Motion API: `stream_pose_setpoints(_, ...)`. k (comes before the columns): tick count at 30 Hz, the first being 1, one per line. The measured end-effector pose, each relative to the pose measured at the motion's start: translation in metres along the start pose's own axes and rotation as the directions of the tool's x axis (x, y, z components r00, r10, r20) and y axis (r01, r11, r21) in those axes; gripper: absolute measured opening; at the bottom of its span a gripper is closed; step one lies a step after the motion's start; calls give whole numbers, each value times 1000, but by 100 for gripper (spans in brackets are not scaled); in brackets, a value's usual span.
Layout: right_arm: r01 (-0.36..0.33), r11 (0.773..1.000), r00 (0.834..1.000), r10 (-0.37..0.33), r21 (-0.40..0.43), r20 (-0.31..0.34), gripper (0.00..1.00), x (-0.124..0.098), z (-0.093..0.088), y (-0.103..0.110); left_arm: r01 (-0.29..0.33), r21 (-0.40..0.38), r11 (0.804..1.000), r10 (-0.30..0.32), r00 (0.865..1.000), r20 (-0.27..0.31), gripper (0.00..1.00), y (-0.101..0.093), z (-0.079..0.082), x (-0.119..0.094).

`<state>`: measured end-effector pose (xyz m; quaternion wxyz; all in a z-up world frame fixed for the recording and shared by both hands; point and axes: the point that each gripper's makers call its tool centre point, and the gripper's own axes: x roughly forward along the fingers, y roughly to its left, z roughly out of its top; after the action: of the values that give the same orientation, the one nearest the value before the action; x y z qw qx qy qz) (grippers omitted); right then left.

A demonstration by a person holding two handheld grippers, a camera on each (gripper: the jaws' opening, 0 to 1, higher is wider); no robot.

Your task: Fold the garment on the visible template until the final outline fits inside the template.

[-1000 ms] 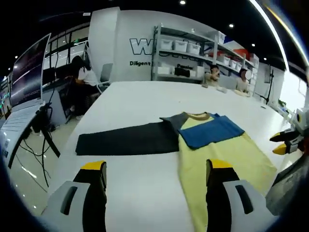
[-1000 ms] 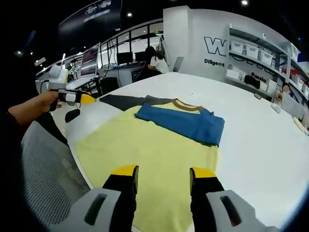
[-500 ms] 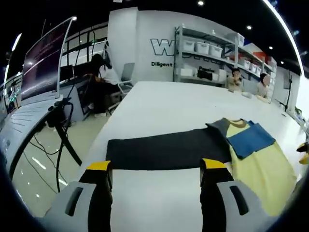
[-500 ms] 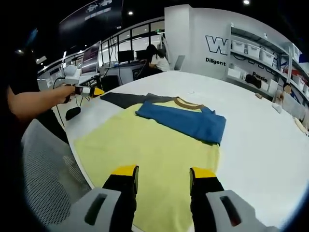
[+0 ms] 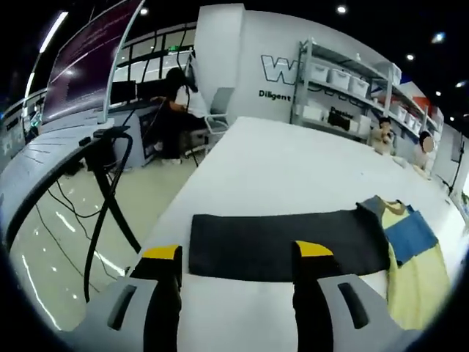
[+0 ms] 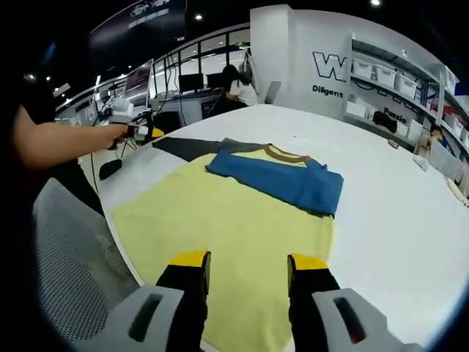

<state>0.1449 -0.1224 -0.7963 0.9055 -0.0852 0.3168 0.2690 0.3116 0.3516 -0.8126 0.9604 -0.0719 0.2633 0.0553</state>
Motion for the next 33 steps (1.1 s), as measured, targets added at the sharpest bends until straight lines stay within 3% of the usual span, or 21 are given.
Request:
stream_pose_setpoints(7, 2, 1000, 1000, -2, 3, -1, 40, 1, 0, -1, -34, -20, 999, 33, 999, -42, 51, 9, -9, 9)
stream_pose_setpoints(17, 2, 1000, 1000, -2, -5, -2, 39, 1, 0, 0, -47, -119, 992, 42, 998, -48, 40, 14, -10, 12)
stream_pose_setpoints(24, 4, 1000, 1000, -4, -10, 2, 39, 1, 0, 0, -81, -118, 990, 73, 995, -73, 34, 21, -14, 14)
stream_pose_setpoints(27, 4, 1000, 1000, -4, -12, 4, 39, 1, 1, 0, -110, -113, 988, 101, 991, -83, 37, 27, -17, 15)
stream_pose_setpoints(33, 5, 1000, 1000, -5, -13, 4, 38, 1, 1, -1, -109, -124, 986, 95, 990, -108, 34, 29, -22, 19)
